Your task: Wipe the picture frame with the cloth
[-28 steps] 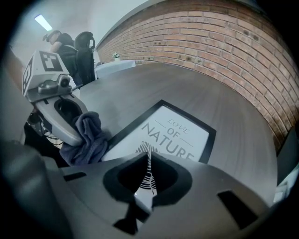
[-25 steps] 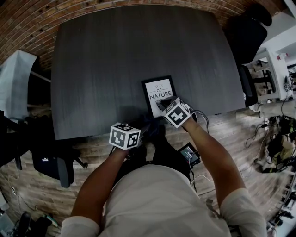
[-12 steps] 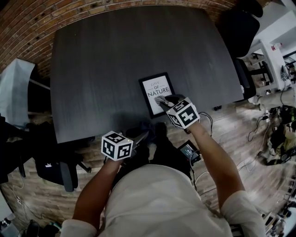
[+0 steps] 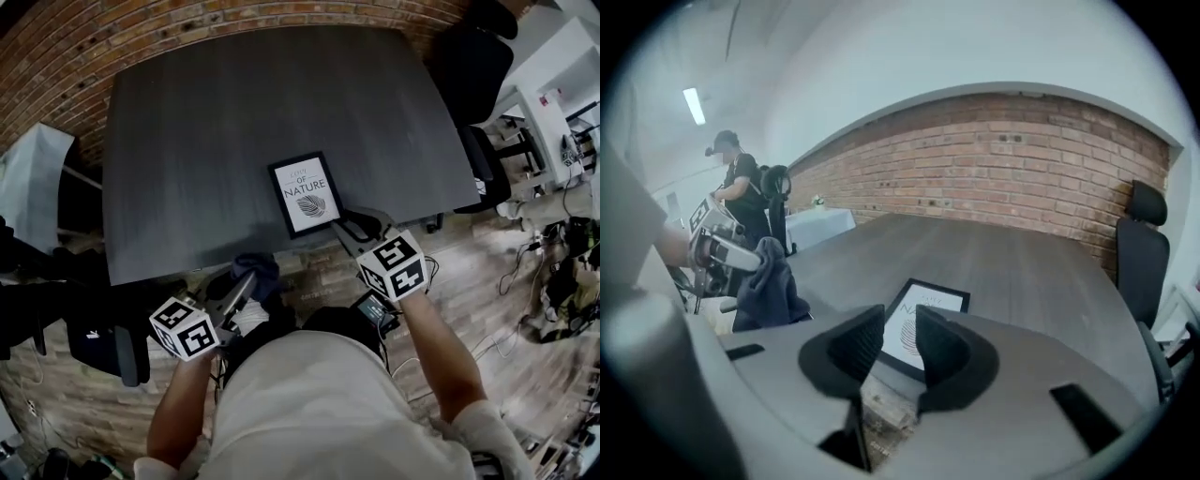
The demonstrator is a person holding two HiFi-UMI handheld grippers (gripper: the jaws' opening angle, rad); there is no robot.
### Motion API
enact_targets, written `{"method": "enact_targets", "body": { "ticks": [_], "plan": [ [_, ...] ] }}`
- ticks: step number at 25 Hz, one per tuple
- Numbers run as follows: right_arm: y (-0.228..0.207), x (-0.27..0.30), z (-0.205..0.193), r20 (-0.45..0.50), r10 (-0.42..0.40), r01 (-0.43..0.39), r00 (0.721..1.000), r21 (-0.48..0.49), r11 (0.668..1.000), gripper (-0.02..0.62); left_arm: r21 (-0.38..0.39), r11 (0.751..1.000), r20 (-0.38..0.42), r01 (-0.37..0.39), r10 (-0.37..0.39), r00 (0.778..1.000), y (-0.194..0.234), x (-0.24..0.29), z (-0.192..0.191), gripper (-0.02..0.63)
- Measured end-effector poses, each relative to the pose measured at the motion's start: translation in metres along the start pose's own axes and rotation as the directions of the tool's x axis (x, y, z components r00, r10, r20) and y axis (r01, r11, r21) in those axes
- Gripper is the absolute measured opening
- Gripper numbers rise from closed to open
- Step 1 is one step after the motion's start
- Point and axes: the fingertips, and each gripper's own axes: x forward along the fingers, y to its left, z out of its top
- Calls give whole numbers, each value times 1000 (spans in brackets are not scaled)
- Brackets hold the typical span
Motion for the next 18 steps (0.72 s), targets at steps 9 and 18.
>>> {"method": "enact_targets", "body": {
  "ticks": [9,18],
  "plan": [
    [-1,-134,3,257,13,-73,966,227,971,60,-29,1000,251,-4,11,968,-92,-18,11,78],
    [-3,-240,-11,427,59,-215,902,326,921,58,20,999,343,38,-43,938,-195,-18,-14,78]
  ]
}}
